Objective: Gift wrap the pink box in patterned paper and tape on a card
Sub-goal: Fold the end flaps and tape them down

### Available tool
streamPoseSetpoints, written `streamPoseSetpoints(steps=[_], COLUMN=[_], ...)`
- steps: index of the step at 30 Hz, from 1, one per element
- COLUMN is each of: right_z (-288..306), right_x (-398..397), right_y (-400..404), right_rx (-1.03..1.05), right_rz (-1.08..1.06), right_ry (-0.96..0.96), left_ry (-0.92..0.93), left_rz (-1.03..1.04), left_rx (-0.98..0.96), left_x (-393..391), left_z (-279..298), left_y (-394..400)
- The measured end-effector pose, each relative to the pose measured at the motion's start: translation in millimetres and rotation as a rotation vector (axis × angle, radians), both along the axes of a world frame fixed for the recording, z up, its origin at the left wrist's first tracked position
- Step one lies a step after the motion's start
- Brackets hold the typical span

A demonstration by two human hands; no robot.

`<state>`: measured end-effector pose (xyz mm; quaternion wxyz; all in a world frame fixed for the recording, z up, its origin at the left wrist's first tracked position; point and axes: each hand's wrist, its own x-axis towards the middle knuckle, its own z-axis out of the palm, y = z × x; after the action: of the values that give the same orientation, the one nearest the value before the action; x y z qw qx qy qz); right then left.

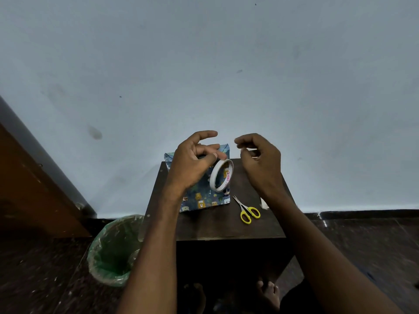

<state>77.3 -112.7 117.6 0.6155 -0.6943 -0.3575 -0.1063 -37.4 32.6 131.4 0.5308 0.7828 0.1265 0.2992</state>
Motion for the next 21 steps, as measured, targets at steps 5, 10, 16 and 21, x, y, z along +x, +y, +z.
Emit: streamPoseSetpoints(steps=[5, 10, 16, 21], right_z=[-4.2, -12.1, -16.1, -17.4], right_x=[-13.3, -3.1, -4.5, -4.8], right_y=[4.6, 11.1, 26.2, 29.9], right_rx=[-0.005, -0.193, -0.256, -0.257], right_rz=[0.21, 0.162, -0.009, 0.012], right_ry=[0.059, -0.193, -0.545, -0.542], left_ry=[-0.07, -0.085, -0.108, -0.108], left_rz=[0.033, 0.099, 0.217, 0.327], left_rx=[-0.006, 0.021, 0.122, 0.254], left_x=[-6.5, -22.7, -31.6, -30.3], left_z=[2.7, -6.4, -13.9, -21.0], left_y=[-7.8, -5.5, -8.5, -9.1])
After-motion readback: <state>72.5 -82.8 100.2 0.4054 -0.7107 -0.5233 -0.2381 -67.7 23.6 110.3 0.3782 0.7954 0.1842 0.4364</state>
